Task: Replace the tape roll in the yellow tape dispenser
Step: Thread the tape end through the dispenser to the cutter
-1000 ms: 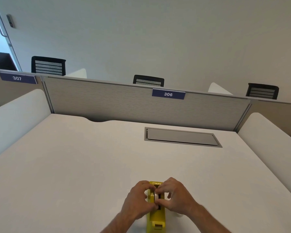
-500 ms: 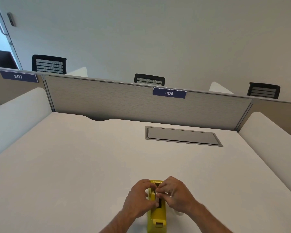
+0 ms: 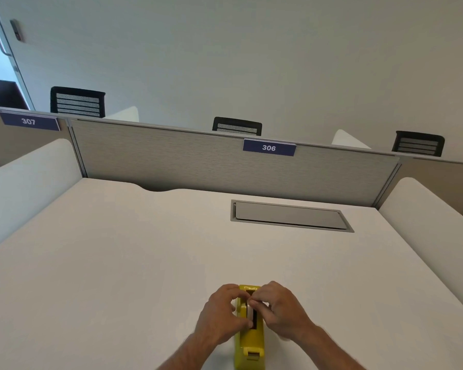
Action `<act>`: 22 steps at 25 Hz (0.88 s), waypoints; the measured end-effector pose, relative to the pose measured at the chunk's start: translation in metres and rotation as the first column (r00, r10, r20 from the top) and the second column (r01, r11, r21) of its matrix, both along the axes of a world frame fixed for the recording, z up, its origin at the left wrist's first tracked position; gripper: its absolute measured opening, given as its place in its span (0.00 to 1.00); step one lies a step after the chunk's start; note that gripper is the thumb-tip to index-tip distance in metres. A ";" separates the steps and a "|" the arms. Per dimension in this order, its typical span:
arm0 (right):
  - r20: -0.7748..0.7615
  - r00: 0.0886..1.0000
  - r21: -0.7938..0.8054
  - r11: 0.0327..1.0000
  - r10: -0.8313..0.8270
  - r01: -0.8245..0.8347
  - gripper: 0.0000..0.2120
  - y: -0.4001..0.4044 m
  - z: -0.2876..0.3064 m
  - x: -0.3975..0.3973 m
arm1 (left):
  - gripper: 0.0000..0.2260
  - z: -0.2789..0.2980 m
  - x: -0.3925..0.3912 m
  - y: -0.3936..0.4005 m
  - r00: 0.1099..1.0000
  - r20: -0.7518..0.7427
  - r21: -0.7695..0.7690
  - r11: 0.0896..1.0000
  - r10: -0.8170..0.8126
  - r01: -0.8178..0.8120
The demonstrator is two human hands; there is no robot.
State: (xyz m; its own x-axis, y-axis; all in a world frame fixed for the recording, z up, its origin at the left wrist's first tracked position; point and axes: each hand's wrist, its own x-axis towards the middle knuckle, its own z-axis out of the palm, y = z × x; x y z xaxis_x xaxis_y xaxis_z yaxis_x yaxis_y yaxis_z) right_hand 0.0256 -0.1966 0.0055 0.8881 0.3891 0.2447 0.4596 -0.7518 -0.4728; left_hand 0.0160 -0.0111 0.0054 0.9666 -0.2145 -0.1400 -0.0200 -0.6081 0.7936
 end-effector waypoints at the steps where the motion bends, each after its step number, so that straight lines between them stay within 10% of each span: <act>1: -0.021 1.000 0.008 1.000 0.007 -0.007 0.10 -0.001 0.001 -0.001 | 0.25 0.000 0.000 0.000 1.000 0.008 0.004 1.000 -0.002 0.002; 22: 0.153 0.981 -0.352 0.934 0.116 -0.056 0.05 0.013 0.008 -0.006 | 0.26 -0.004 0.002 0.000 0.999 0.036 0.035 0.999 -0.012 0.011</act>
